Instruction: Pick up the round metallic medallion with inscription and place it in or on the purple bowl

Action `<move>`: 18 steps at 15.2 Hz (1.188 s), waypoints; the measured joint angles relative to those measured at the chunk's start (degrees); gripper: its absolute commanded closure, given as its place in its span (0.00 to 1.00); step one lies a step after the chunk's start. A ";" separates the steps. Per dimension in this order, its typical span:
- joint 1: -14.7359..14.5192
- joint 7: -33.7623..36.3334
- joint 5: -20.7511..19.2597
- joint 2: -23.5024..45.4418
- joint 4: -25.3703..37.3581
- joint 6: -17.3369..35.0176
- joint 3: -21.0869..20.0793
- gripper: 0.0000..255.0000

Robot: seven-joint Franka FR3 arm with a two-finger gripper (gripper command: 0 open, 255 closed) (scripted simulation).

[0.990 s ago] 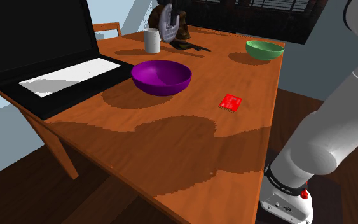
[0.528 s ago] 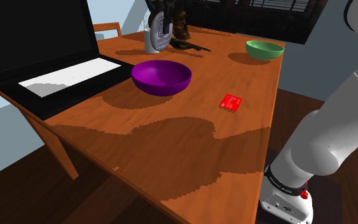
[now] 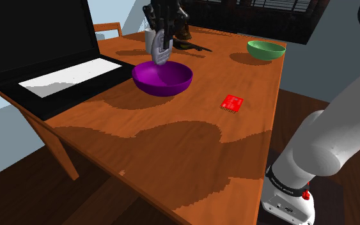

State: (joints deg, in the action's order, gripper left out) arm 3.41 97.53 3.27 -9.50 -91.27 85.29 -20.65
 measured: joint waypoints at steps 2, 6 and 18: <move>-0.06 -0.04 0.21 -0.63 -2.18 1.57 0.00 1.00; -0.02 -0.44 0.52 -1.60 -5.17 3.66 0.21 1.00; -0.06 -0.23 0.42 -1.25 -3.97 2.82 0.10 0.00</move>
State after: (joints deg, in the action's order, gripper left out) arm 3.35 97.30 3.69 -10.75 -95.23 88.12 -20.55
